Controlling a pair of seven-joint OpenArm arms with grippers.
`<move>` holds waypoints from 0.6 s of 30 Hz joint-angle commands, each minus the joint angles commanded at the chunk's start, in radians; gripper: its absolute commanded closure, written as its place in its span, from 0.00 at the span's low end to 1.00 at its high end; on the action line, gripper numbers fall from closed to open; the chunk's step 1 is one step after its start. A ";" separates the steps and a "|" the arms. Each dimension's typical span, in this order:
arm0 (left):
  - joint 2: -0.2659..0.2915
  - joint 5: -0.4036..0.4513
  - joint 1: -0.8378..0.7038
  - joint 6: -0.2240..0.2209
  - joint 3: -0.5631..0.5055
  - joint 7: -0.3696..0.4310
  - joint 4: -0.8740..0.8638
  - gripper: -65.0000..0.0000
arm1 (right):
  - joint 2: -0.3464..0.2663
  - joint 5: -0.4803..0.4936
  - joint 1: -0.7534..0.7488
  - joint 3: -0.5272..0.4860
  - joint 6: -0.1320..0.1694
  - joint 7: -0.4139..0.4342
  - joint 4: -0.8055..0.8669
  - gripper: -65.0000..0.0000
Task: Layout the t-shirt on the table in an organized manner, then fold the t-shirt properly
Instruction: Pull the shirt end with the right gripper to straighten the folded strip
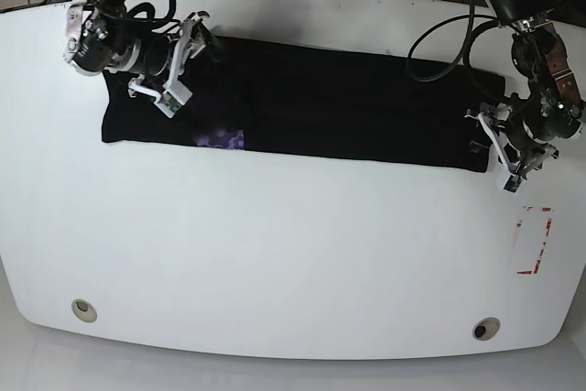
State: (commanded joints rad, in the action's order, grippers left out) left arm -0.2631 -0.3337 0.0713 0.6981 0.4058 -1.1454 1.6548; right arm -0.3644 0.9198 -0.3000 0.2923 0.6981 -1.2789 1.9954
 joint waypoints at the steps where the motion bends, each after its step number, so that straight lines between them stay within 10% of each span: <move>1: 0.000 -0.002 0.000 0.000 -0.002 0.000 0.002 0.43 | 0.002 0.025 0.006 0.037 0.000 0.000 -0.002 0.40; 9: 0.018 -0.005 -0.012 0.000 0.006 -0.003 0.008 0.43 | 0.020 -0.018 0.046 0.124 0.000 0.005 -0.041 0.55; 18: 0.023 -0.029 -0.095 0.000 0.063 -0.002 0.078 0.43 | 0.092 -0.301 0.048 0.120 0.000 0.052 -0.078 0.87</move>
State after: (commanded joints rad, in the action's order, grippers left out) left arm -0.2401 -0.3629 -0.0238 0.6981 0.4687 -1.1469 1.7331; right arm -0.2723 0.6191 -0.2524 0.4120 0.6981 -1.2267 1.9172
